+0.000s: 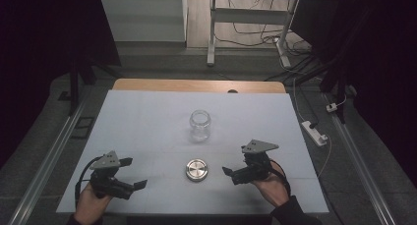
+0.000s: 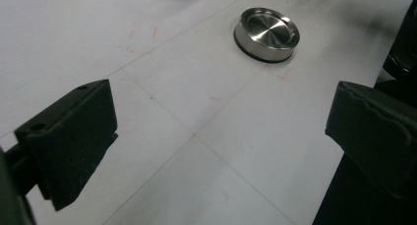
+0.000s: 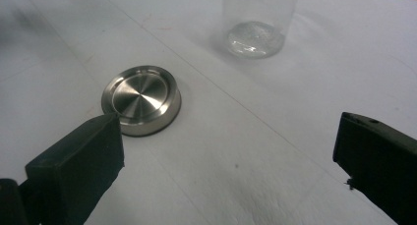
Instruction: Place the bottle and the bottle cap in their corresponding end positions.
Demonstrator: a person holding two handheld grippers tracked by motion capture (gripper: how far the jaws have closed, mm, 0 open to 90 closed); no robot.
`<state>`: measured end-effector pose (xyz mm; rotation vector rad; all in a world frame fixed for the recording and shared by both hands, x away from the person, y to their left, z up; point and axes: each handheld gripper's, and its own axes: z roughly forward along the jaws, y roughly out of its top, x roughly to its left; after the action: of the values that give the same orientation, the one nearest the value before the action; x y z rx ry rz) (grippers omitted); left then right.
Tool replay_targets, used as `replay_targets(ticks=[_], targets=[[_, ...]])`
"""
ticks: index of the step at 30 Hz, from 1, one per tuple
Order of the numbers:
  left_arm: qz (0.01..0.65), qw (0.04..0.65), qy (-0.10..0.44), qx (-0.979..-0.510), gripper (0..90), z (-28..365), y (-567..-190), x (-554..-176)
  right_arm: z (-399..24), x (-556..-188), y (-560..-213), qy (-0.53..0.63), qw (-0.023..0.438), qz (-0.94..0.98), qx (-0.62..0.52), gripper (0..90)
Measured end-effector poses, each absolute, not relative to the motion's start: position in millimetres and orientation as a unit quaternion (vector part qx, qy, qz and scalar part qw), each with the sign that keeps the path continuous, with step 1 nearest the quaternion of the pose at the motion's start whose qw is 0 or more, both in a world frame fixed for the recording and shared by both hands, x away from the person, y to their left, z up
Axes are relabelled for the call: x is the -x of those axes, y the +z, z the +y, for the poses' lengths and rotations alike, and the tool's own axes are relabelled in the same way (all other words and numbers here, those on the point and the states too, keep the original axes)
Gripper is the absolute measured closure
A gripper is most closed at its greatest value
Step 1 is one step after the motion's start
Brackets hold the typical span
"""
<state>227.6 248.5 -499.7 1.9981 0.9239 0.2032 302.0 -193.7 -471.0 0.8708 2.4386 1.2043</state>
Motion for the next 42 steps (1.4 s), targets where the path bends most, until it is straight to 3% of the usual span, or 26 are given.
replay_targets(ticks=[19,42], targets=[[0.414,0.46,0.098,-0.779,0.0,283.0,-505.5,-201.8,-249.8,-274.9,-475.9,0.418,0.172,0.819,-0.353,0.0],[0.449,0.421,0.115,-0.78,0.0,298.3,-521.4,-184.7,-293.7,-249.8,-492.4,0.386,0.184,0.806,-0.409,0.0]])
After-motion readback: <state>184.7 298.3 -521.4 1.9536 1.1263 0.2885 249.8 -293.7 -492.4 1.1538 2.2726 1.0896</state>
